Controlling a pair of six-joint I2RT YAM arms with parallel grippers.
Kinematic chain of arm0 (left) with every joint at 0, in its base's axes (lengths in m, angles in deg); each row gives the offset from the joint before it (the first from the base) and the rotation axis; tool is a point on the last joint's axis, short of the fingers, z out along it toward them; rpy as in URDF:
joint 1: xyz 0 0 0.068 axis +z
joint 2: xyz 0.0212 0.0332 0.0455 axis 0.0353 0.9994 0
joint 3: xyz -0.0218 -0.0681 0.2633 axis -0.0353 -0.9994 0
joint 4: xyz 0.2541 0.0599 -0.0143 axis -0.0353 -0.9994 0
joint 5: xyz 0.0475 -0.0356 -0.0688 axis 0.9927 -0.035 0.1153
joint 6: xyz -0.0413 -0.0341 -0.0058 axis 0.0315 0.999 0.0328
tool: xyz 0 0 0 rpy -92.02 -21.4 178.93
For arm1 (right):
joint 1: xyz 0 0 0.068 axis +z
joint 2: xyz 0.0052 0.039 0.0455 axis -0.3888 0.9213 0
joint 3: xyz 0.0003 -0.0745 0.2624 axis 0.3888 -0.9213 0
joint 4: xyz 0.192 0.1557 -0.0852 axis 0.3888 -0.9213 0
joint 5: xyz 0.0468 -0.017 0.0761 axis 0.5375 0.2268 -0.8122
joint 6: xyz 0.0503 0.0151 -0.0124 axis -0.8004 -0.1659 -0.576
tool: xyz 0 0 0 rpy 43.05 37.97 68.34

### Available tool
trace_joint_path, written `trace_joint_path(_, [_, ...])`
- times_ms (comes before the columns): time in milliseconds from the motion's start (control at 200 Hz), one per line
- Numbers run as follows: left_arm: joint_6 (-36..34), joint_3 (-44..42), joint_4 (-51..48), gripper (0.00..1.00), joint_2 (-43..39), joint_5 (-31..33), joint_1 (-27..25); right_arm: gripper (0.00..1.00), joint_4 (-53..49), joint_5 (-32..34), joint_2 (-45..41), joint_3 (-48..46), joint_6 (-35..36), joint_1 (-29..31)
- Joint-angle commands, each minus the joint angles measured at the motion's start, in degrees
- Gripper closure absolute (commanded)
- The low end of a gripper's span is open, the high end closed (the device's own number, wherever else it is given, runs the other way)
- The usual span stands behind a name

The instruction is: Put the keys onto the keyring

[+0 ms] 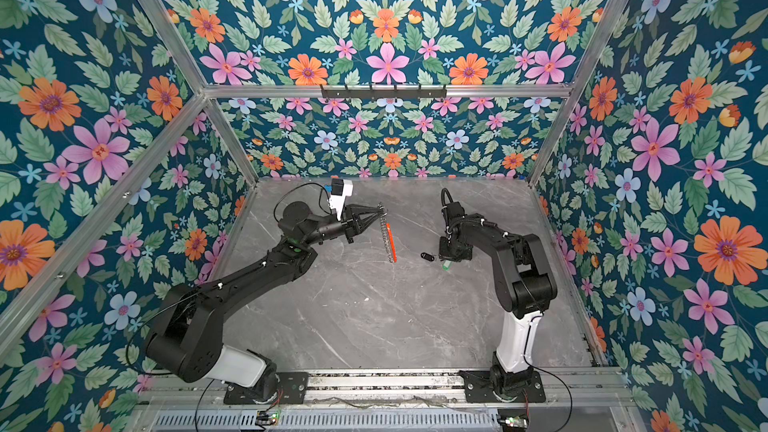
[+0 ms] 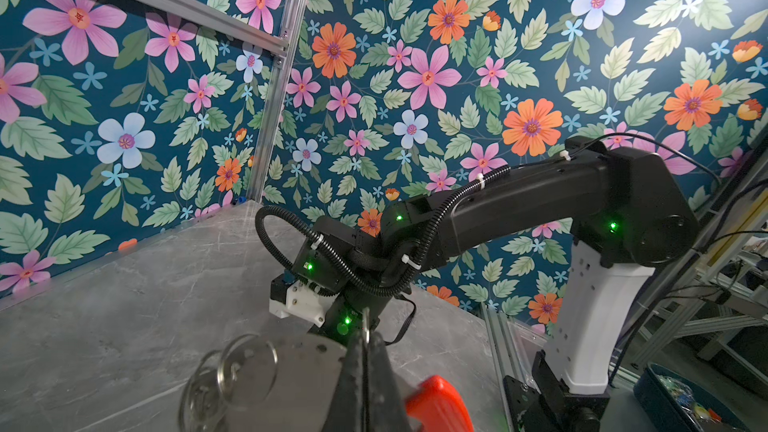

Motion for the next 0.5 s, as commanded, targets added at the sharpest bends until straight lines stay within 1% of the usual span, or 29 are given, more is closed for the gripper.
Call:
trace_joint_path(0, [0.68,-0.86,8.08,1.0,-0.18,-0.89,-0.03,1.0,-0.53,0.89,-1.99,-0.34,2.07,0.15])
trace_joint_path(155, [-0.57,-2.67,14.77,1.0,-0.02,-1.0,-0.03,1.0,-0.26,1.29,-9.28,-1.02,5.38,2.53])
trace_joint_path(210, [-1.95,-3.32,16.53,1.0,-0.08,-0.94,-0.03,1.0,0.64,-0.56,-13.4,-1.35,6.8,3.43])
trace_joint_path(345, [-4.9,-3.71,17.07,1.0,-0.5,-1.06,0.19,1.0,6.04,-13.08,-24.0,-3.14,9.13,3.72])
trace_joint_path(495, [-6.14,-2.84,16.38,1.0,-0.9,-2.79,0.95,1.0,8.8,-28.49,-30.93,-2.1,11.08,3.75])
